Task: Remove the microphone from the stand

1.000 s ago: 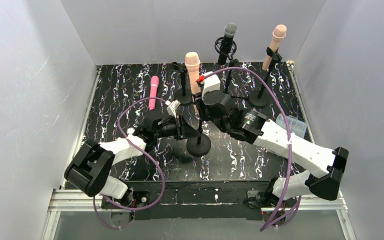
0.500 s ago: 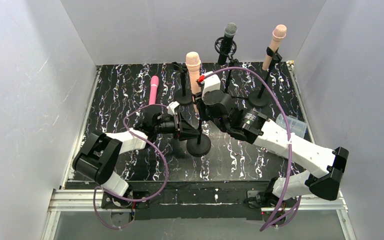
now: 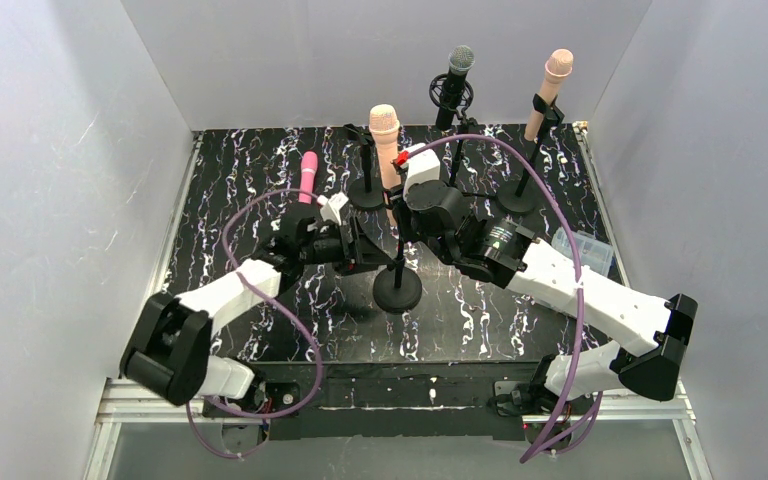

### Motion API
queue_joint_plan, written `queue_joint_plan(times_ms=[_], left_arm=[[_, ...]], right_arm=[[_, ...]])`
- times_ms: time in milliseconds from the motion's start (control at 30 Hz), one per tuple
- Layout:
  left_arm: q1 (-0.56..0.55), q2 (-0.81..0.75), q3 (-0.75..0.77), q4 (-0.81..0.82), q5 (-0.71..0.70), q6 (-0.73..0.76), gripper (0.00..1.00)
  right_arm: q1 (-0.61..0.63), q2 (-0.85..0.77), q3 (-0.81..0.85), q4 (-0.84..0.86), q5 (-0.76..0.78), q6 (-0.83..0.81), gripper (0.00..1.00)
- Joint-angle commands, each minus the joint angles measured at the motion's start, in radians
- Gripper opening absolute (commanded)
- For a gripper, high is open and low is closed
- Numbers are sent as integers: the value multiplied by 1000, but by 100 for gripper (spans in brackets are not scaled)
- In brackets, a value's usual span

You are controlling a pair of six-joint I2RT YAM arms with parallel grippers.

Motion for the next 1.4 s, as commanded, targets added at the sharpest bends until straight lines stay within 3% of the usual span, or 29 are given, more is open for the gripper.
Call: queue_joint_plan(times_ms=[0,133,333,733,967,1100,1300,1367], left_arm=[[-25,-169,77,-244,-202,380,62],[-126,-246,105,-336,-368,668,62],[-206,-233,90,-335,-461,766,55],[-235,-138,102,-222,-418,674,48],[-231,-95,96,-142,-370,560,39],[-208,-80,96,-120,-323,488,28],[-120,-36,95,-116,-193,333,0],[-75,-10,101,-115,-129,261,0]], right_arm=[[-1,2,9,-65,2,-20,1],[-1,7,8,-61,1,-20,1],[-1,7,5,-58,1,-19,1],[-1,3,5,-60,0,-21,1],[-1,3,4,-59,-3,-21,1],[-1,3,7,-62,-1,-23,1],[-1,-2,3,-62,0,-22,1],[-1,-4,1,-63,1,-21,1]])
